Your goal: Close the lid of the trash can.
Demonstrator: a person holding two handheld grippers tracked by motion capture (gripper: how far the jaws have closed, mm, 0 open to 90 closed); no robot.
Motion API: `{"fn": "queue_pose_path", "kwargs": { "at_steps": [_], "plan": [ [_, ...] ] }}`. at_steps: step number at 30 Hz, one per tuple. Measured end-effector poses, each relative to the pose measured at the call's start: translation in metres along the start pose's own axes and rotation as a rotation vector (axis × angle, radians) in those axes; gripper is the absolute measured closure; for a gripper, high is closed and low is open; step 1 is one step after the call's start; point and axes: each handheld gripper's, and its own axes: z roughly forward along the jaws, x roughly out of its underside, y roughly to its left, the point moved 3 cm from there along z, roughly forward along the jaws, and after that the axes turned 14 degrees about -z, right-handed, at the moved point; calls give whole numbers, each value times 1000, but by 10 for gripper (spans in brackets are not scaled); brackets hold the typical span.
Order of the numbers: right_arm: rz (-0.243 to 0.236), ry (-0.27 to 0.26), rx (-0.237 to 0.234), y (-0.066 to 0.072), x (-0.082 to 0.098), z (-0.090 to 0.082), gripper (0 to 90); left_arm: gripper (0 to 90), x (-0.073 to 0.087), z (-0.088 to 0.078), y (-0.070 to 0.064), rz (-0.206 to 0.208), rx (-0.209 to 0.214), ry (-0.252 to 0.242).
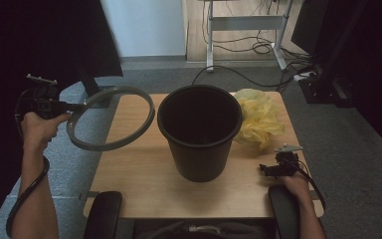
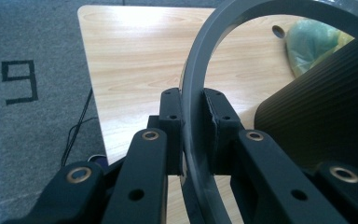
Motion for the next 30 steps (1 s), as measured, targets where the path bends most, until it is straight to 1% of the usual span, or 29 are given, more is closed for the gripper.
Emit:
{"fn": "queue_pose_path", "kwargs": {
  "at_steps": [7,18,25,30],
  "plan": [
    [0,0,0,0,0,0,0,790,-5,6,-15,25,5,7],
    [-1,0,-1,0,0,0,0,788,-10,25,-36,56,16,27],
    [-6,-1,-4,1,0,0,0,788,-12,34,-48,72,27,28],
    [-8,-1,-5,1,0,0,0,788,-14,39,-60,93,30,28]
  ]
}}
